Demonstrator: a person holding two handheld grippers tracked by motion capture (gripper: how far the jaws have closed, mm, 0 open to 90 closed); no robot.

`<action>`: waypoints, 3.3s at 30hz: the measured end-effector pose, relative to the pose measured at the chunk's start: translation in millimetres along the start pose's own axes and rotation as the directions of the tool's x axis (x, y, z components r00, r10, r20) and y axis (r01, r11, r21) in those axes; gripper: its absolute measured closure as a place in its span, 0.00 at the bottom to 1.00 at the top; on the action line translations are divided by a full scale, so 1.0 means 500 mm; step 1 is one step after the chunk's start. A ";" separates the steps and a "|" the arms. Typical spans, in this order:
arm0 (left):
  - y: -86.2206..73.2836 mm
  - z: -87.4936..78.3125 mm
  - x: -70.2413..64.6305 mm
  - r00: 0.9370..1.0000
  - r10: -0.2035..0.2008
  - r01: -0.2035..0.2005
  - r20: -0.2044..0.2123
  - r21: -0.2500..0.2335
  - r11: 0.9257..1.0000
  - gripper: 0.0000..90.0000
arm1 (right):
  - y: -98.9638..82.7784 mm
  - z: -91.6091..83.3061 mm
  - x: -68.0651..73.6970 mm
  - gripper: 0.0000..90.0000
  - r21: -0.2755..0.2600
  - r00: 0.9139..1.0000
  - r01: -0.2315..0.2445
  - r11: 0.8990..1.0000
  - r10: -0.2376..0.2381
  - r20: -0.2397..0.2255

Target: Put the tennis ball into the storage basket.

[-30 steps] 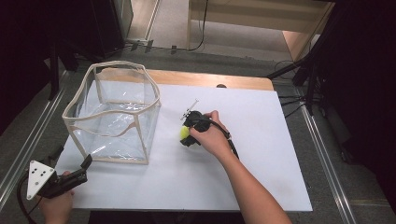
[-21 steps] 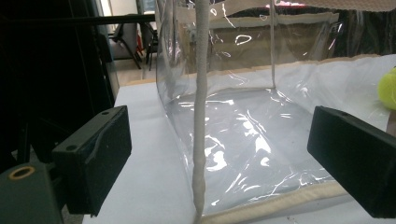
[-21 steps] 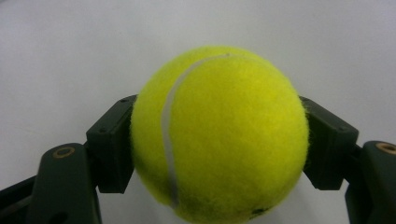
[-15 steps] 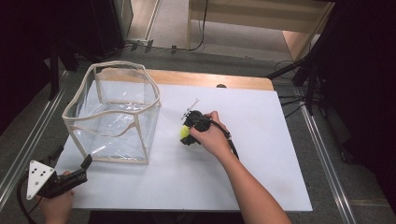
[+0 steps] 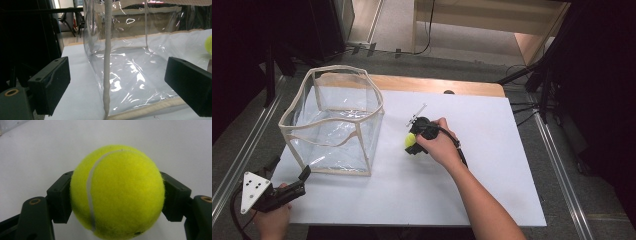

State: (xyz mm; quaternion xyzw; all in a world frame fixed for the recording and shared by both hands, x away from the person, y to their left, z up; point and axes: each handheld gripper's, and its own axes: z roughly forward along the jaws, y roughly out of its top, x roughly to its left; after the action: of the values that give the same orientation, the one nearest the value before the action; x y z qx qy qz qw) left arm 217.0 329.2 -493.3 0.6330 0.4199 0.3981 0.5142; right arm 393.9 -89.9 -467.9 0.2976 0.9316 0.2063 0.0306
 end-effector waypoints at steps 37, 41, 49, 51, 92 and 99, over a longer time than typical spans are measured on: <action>0.001 -0.001 0.001 1.000 0.000 0.000 -0.002 0.005 1.000 0.08 | 0.070 -0.086 0.023 0.27 -0.063 0.994 0.085 0.994 -0.089 -0.063; 0.000 0.000 0.000 1.000 -0.001 0.001 -0.003 0.002 1.000 0.08 | 0.078 -0.094 0.027 0.27 -0.063 0.993 0.099 0.993 -0.103 -0.061; 0.000 0.000 0.000 1.000 0.000 0.000 -0.003 0.002 1.000 0.08 | 0.093 -0.110 0.035 0.27 -0.065 0.990 0.113 0.991 -0.118 -0.073; 0.000 0.000 0.000 1.000 -0.001 0.001 -0.003 0.002 1.000 0.08 | 0.097 -0.115 0.039 0.27 -0.063 0.991 0.103 0.993 -0.108 -0.083; 0.001 0.000 0.001 1.000 -0.003 0.003 -0.001 0.003 1.000 0.08 | 0.161 -0.203 0.046 0.27 -0.083 0.982 0.162 0.983 -0.169 -0.090; 0.001 0.000 0.001 1.000 -0.001 0.001 -0.003 0.007 1.000 0.08 | 0.169 -0.216 0.046 0.27 -0.080 0.980 0.171 0.982 -0.178 -0.089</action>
State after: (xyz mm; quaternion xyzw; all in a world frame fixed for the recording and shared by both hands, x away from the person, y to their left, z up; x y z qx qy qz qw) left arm 217.0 329.4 -492.8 0.6339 0.4224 0.3975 0.5116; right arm 401.5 -54.0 -333.6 0.2031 0.9465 0.2502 0.0145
